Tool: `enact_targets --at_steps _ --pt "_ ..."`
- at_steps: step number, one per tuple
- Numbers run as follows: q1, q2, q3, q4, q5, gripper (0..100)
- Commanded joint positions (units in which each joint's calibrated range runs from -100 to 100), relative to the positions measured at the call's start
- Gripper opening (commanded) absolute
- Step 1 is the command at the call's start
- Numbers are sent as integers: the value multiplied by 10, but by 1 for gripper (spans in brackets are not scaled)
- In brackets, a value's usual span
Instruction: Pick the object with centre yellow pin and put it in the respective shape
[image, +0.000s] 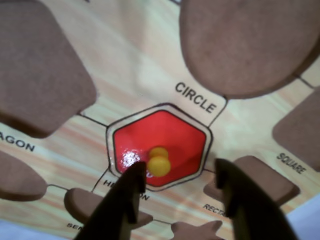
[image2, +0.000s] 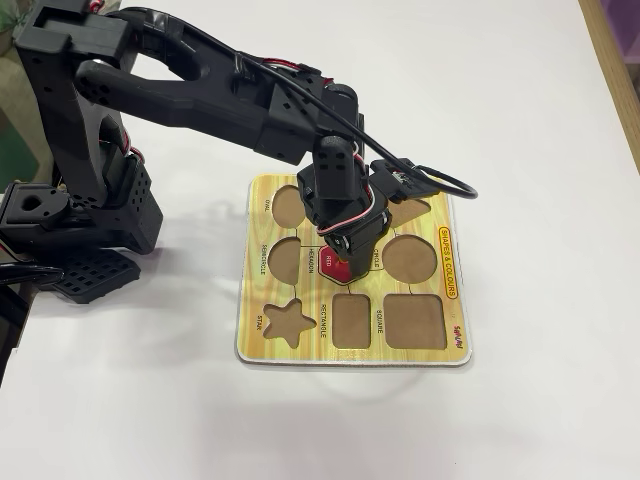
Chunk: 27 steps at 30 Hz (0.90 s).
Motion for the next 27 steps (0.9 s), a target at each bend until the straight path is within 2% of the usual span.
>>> enact_targets --at_steps 1,5,11,22,27 --pt "8 -24 -19 -6 -1 19" --pt "8 -30 -40 -6 -1 20" --pt "8 -124 -33 -6 -3 20" --pt "-1 -315 121 -6 -146 19" --pt "-1 -419 216 -6 -188 19"
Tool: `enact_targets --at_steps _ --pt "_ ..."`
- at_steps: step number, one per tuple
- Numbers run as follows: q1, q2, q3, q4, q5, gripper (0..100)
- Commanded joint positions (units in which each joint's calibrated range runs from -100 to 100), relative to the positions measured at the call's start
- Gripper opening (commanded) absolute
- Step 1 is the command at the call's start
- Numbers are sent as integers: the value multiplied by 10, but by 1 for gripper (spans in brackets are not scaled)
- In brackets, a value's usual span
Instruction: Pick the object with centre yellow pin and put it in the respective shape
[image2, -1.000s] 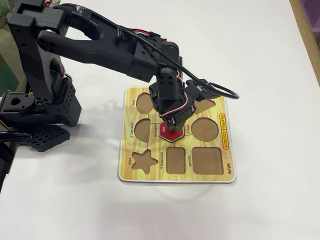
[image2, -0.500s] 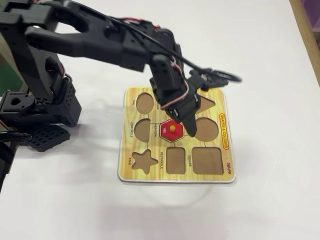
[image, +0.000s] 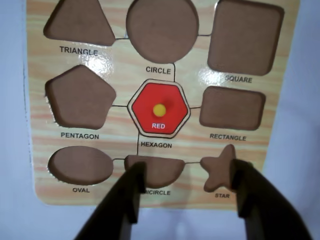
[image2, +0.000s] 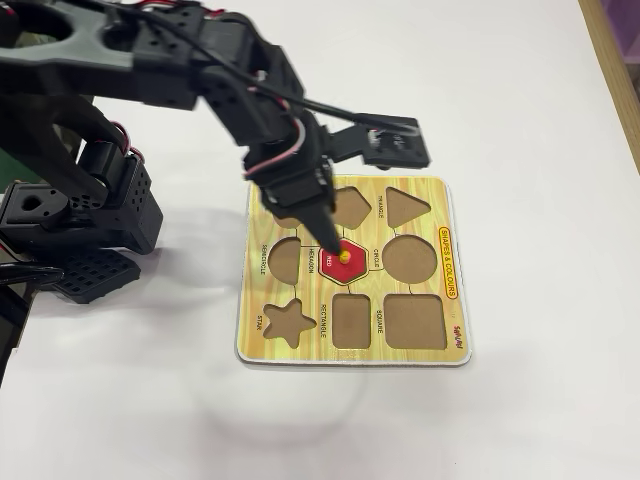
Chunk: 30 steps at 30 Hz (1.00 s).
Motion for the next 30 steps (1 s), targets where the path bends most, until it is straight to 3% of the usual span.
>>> enact_targets --at_steps 1,11,20,30 --pt "-1 -98 53 -6 -28 19" --pt "-1 -339 243 -6 -93 19" --pt "-1 -630 450 -6 -95 19" --pt "-1 -748 579 -6 -95 19"
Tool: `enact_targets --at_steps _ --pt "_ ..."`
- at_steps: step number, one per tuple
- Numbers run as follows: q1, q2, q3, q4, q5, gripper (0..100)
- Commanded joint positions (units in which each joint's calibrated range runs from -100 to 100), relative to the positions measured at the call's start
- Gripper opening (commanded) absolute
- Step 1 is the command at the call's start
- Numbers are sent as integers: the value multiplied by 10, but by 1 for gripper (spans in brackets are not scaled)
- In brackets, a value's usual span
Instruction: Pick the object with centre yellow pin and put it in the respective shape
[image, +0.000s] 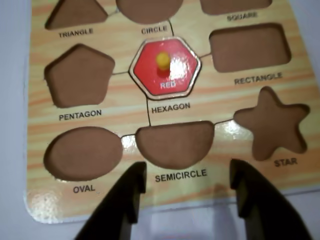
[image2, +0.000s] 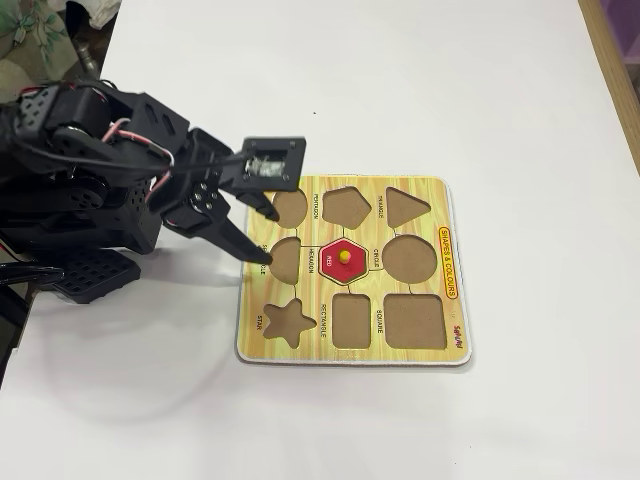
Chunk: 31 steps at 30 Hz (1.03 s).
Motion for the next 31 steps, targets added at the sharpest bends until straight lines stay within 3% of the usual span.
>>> enact_targets --at_steps 1,9,13,31 --pt "-1 -11 43 -6 -1 19" --pt "2 -2 73 11 2 19" --pt "1 -3 73 104 6 19" --pt "1 -7 73 105 6 19"
